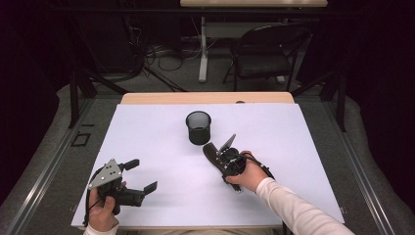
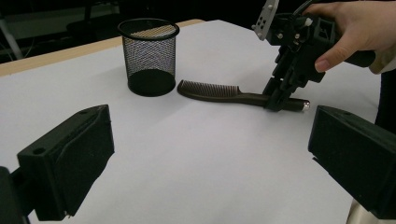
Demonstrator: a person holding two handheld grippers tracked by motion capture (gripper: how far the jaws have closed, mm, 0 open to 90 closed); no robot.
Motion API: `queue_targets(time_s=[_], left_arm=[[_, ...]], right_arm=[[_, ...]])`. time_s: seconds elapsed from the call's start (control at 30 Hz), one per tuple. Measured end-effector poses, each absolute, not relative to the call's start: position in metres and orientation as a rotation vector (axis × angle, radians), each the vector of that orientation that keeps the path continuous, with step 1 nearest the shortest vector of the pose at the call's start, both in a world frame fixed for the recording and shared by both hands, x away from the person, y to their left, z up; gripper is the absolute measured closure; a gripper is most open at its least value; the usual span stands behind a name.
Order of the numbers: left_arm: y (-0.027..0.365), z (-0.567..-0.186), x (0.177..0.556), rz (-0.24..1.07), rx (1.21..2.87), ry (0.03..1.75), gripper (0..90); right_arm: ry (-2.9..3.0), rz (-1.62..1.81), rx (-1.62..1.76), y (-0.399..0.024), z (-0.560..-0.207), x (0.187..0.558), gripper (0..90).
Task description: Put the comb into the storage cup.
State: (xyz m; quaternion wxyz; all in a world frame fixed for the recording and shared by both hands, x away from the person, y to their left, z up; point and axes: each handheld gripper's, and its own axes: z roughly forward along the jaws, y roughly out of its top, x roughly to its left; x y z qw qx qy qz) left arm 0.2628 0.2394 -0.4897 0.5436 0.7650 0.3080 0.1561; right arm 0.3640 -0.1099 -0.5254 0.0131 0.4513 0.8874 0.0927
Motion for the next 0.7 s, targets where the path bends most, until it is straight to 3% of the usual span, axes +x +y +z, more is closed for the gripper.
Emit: queue_targets(time_s=[0.7], left_arm=[[0.2393, -0.4902, 0.263, 0.372, 1.82, 0.734, 0.4]], right_arm=[[2.726, 0.31, 1.448, -0.1099, -0.5267, 0.3628, 72.0]])
